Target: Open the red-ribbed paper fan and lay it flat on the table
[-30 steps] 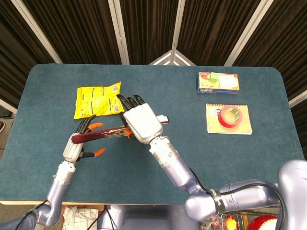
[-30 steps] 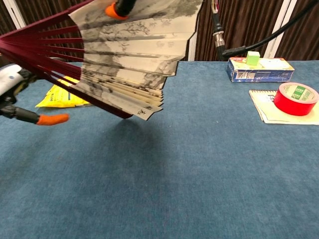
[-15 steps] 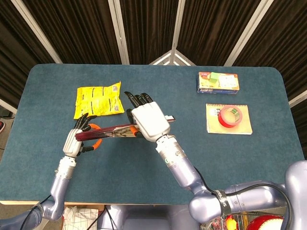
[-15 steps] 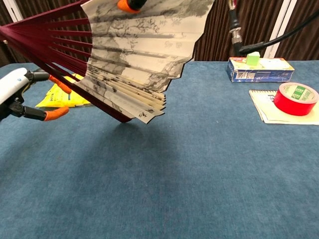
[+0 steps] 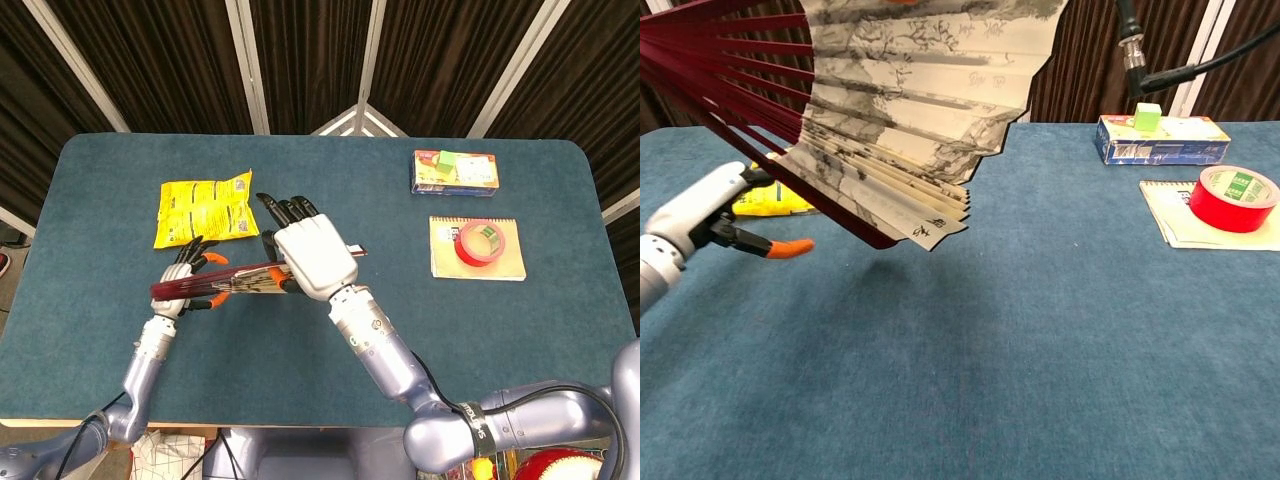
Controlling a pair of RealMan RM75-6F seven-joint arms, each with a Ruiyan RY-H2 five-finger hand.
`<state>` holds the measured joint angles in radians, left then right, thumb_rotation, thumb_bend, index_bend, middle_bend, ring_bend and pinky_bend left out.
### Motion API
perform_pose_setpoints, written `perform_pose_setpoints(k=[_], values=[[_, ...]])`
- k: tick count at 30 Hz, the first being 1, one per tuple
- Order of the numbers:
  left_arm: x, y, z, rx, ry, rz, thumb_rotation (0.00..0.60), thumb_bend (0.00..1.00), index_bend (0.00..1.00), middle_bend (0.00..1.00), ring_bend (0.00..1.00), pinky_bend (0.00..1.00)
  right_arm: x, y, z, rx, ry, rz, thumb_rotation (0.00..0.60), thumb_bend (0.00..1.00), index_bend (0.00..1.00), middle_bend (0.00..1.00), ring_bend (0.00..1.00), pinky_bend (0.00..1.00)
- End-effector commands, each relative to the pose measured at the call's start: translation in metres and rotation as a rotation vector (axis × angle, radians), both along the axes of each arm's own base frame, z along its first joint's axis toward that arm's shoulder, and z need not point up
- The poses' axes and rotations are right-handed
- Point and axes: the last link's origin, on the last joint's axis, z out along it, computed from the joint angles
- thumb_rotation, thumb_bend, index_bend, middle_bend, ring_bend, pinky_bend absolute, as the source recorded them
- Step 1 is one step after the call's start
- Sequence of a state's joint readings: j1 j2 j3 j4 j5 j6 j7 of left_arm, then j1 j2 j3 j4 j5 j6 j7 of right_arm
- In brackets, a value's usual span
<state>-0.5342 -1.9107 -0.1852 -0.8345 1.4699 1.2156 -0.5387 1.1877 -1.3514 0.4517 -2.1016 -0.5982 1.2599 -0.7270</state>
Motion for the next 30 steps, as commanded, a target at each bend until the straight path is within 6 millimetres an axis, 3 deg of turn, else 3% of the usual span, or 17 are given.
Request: perform_pose_setpoints(k=[1,14,24,30], values=[[0.006,0.001,-0.008,-0.013,-0.015,-0.004,0.600,0.31,0.42,0.16,0.00,0.05,0.001,0.001,0.001,0.001,-0.003,0.004,0.600,0.41,0.74,0.12,0.19,0.17],[0.032,-0.005,-0.032,-0.123,-0.238,-0.011,0.600,0.27,0.44,0.18,0.00,0.05,-0.003,0.001,0.003,0.008,-0.012,-0.002,0.600,0.44,0.74,0.12,0.19,0.17],[0.039,-0.003,-0.030,-0.074,-0.249,-0.002,0.600,0.49,0.66,0.32,0.00,0.12,-0.007,-0.001,0.006,0.009,-0.011,-0.008,0.600,0.44,0.74,0.12,0.19,0.17],[0.036,0.001,-0.028,-0.052,-0.219,0.020,0.600,0.52,0.72,0.38,0.00,0.15,-0.010,-0.001,0.010,0.011,-0.022,-0.012,0.600,0.44,0.74,0.12,0.19,0.17]])
